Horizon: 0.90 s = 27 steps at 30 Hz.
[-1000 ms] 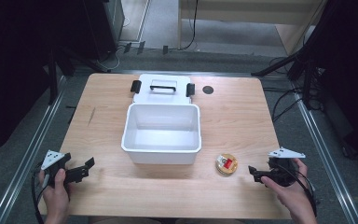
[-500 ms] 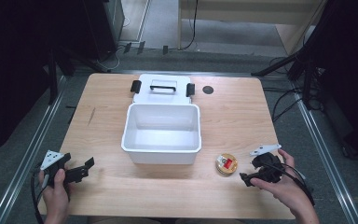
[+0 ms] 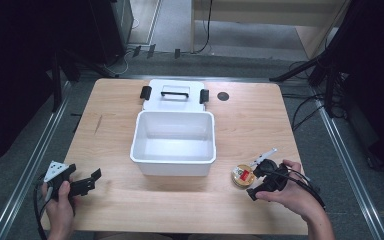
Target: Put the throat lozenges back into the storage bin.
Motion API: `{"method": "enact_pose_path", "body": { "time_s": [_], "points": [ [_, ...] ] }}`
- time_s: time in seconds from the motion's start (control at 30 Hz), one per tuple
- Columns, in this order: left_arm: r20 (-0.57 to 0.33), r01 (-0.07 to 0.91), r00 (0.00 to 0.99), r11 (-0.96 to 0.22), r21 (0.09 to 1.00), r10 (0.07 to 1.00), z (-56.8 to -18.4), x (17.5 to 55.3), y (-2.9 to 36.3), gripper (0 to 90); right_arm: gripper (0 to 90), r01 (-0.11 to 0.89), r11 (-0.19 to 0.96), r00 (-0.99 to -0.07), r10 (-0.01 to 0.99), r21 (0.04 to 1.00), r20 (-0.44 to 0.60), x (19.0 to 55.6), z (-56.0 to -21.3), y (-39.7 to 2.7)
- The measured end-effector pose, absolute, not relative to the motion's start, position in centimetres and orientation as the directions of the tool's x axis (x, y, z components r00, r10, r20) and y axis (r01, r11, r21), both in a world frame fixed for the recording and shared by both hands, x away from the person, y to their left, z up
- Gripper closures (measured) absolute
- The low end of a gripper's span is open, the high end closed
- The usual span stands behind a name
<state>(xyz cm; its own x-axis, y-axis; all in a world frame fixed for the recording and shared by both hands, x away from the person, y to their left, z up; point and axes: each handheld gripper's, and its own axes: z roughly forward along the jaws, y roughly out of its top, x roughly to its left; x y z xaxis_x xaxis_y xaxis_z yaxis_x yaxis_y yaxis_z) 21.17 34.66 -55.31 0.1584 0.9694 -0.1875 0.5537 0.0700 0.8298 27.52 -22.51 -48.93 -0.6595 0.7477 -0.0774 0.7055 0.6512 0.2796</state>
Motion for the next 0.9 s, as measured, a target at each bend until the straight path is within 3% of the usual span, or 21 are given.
{"method": "enact_pose_path", "body": {
  "time_s": [0.27, 0.9],
  "points": [
    [-0.19, 0.558, 0.164, 0.068, 0.827, 0.968, -55.3, 21.2, 34.7, 0.0, 12.0, 0.706, 0.656, -0.666, 0.743, 0.268, -0.065, 28.1, -48.9, -21.1],
    [-0.193, 0.558, 0.162, 0.071, 0.827, 0.968, -55.3, 21.2, 34.7, 0.0, 13.3, 0.72, 0.653, -0.665, 0.746, 0.235, -0.032, 29.7, -48.8, -18.9]
  ]
}}
